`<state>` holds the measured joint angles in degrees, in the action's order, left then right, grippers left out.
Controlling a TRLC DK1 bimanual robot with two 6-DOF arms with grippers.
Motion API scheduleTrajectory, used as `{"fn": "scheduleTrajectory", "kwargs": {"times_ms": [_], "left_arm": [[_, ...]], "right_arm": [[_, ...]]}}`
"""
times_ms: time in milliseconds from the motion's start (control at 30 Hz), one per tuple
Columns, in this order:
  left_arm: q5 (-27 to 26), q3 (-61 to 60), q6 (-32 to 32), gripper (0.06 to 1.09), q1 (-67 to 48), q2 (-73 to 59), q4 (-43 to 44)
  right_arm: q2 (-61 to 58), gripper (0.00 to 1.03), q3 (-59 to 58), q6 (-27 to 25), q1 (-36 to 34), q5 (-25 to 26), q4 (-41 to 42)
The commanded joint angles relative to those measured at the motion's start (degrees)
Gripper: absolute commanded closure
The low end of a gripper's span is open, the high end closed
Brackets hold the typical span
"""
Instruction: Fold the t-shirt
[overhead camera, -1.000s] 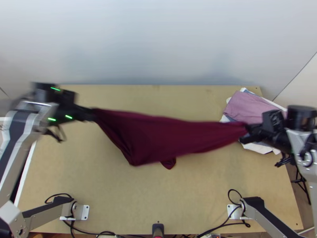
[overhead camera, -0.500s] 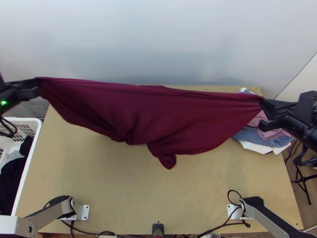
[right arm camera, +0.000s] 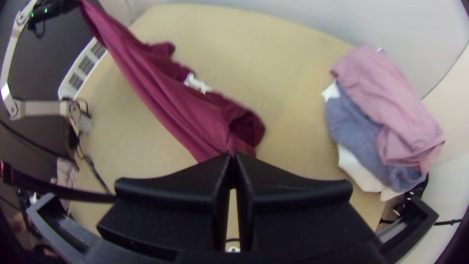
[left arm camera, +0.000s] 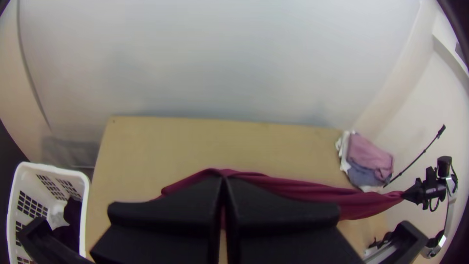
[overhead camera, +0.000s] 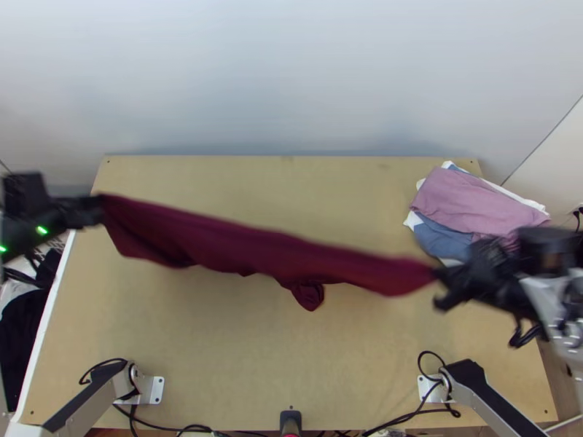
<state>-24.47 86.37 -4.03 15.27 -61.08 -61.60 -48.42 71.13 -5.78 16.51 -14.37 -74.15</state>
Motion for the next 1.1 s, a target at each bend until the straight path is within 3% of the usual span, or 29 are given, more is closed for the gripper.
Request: {"fn": "scheduleTrajectory", "kwargs": {"times_ms": [0,33,100,200,267,500,633,833,967,1067], "left_arm": [[0.1,-18.7,-3.2,1.04,-4.1,4.7,1.2],[0.7,-20.3,-3.3,1.04,-4.6,4.8,1.7],[1.4,-22.7,-3.0,1.04,-5.9,5.1,2.3],[1.5,-24.4,-2.4,1.04,-8.2,5.6,2.4],[2.2,-25.0,-1.2,1.04,-11.2,5.9,2.4],[5.7,-27.0,2.5,1.04,-21.8,6.2,2.7],[9.0,-28.8,3.2,1.04,-26.3,6.5,3.3],[10.7,-29.8,2.6,1.04,-26.3,6.9,3.9],[11.2,-29.3,1.6,1.04,-24.2,7.0,4.3],[11.2,-29.1,1.2,1.04,-22.6,7.3,4.3]], "right_arm": [[3.2,1.00,-16.6,-7.6,6.6,-2.0,-6.4],[2.0,0.94,-16.1,-7.8,6.7,-1.9,-6.7],[0.1,0.60,-15.9,-8.5,6.4,-0.1,-7.9],[-0.5,0.22,-17.5,-9.6,6.6,2.1,-8.5],[-0.6,0.12,-18.9,-9.9,6.9,2.9,-9.1],[-2.3,0.13,-19.7,-9.4,7.6,2.4,-8.5],[-8.1,0.13,-18.2,-8.8,12.8,2.3,-6.1],[-22.5,0.13,-12.5,-9.6,18.8,2.1,-3.0],[-30.9,0.21,-10.0,-10.5,22.1,0.7,0.1],[-35.3,0.21,-8.9,-10.6,23.6,0.5,2.9]]}}
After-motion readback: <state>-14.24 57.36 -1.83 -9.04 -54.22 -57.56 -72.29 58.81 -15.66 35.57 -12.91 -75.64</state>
